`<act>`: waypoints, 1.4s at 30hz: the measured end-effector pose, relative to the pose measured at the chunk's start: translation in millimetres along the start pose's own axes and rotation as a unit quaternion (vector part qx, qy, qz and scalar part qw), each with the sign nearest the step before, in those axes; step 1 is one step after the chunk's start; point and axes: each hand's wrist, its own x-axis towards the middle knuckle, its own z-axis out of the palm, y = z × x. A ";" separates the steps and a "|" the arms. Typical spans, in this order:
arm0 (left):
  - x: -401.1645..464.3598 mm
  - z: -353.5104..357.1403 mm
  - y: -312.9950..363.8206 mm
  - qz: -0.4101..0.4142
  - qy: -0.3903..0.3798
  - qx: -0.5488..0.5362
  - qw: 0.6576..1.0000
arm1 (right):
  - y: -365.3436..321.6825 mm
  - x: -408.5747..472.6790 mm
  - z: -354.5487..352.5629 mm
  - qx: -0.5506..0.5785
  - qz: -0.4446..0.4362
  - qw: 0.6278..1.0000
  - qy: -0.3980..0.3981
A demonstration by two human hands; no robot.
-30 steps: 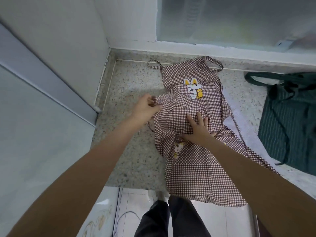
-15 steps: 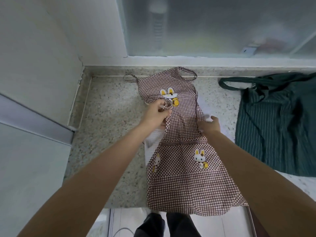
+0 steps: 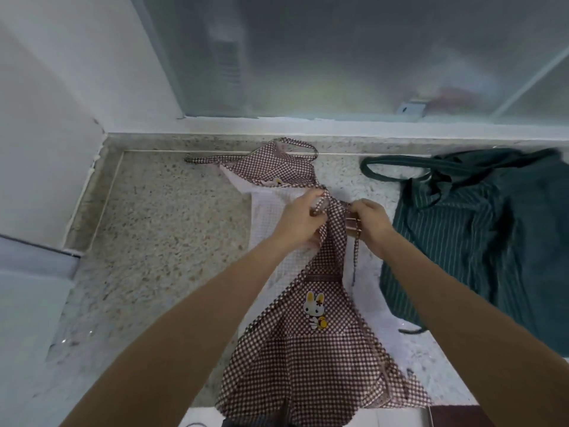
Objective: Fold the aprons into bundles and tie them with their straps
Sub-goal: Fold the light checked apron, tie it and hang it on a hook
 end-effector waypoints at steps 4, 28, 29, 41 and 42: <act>17.6 35.8 17.9 0.017 -0.056 -0.019 0.998 | -14.6 13.7 -15.2 -0.029 -0.025 0.999 -0.008; 96.5 -4.3 -30.9 -0.323 0.207 -0.267 0.884 | 2.8 68.7 -52.5 -0.374 -0.128 0.916 -0.066; 97.1 -4.4 -29.9 -0.317 0.219 -0.280 0.879 | 2.1 69.5 -50.4 -0.375 -0.112 0.918 -0.064; 101.1 -34.0 -2.0 -0.017 0.277 -0.077 0.958 | -8.5 64.3 -48.3 -0.301 -0.087 0.947 -0.074; 106.7 -31.9 -6.1 -0.020 0.245 -0.073 0.967 | -7.5 66.4 -50.4 -0.332 -0.078 0.938 -0.056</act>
